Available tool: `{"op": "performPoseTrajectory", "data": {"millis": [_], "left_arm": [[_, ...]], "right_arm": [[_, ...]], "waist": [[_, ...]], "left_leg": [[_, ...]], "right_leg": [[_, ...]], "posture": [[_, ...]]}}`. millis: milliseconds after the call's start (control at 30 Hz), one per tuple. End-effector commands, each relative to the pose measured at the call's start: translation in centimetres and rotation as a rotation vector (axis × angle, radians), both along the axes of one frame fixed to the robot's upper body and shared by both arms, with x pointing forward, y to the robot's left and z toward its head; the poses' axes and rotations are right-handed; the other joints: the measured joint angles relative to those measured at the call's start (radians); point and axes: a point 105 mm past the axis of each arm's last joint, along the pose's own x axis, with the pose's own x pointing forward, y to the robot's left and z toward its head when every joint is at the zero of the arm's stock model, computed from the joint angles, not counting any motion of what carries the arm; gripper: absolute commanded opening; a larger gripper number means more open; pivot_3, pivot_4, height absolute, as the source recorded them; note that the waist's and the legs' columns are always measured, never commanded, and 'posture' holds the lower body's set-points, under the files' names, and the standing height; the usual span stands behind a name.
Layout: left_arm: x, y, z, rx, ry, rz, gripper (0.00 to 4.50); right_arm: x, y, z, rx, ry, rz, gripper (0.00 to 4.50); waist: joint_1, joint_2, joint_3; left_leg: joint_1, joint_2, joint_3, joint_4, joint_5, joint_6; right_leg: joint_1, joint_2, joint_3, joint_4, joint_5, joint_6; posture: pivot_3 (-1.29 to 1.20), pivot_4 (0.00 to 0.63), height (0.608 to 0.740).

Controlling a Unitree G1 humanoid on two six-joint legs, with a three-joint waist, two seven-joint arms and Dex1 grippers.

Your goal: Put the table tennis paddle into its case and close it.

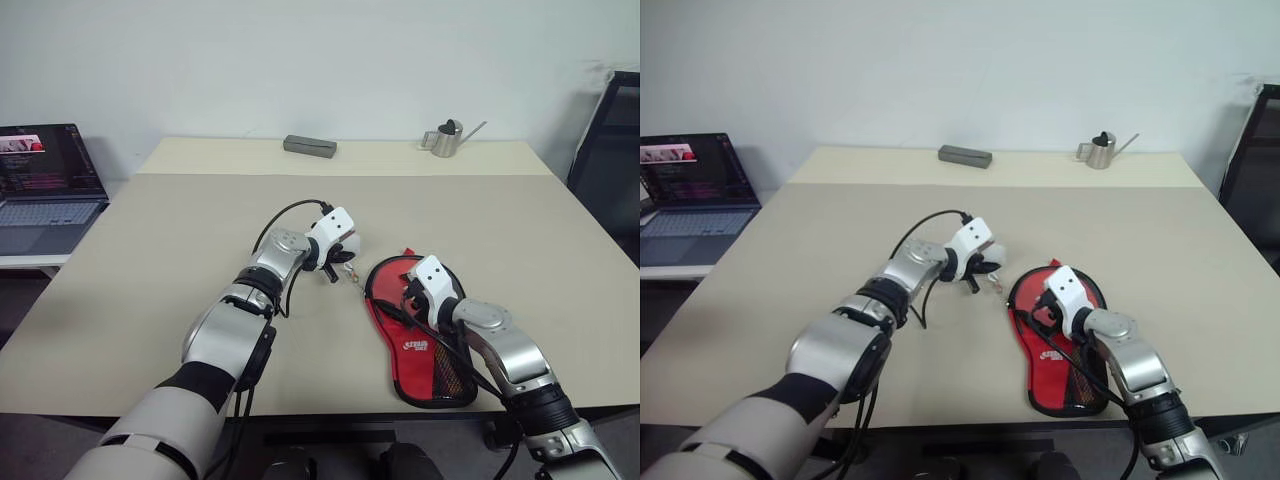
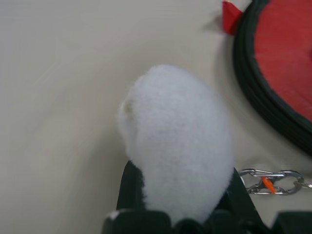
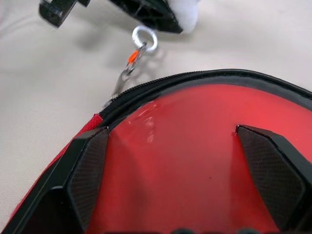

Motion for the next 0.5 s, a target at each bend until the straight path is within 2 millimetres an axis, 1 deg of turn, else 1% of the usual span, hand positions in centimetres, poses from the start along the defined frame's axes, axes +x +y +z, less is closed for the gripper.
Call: {"op": "performPoseTrajectory", "data": {"millis": [33, 267, 500], "left_arm": [[1.0, -1.0, 3.0, -0.021, -0.105, 0.005, 0.32], [1.2, -2.9, 4.2, -0.060, -0.155, 0.028, 0.32], [1.3, -4.9, 5.4, -0.071, -0.215, 0.042, 0.32]], "right_arm": [[-3.4, -2.3, -7.5, -0.144, 0.292, -0.065, 4.50], [-4.6, -2.1, -7.8, -0.136, 0.307, -0.083, 4.50], [-6.3, -1.6, -8.2, -0.124, 0.329, -0.103, 4.50]], "waist": [[0.000, 0.000, 0.000], [0.001, 0.000, -0.002], [0.002, 0.000, -0.003]], "left_leg": [[0.000, 0.000, -0.001, 0.000, 0.000, 0.000], [-0.005, 0.000, -0.005, -0.001, -0.001, -0.001], [-0.006, 0.000, -0.007, -0.001, -0.002, -0.001]], "right_leg": [[0.000, 0.000, -0.003, -0.003, 0.000, 0.000], [0.001, 0.000, -0.006, -0.006, 0.000, 0.000], [0.000, 0.000, -0.008, -0.006, 0.000, 0.000]], "posture": [[0.00, 0.150, 0.740], [0.00, 0.150, 0.740], [0.00, 0.150, 0.740]]}}
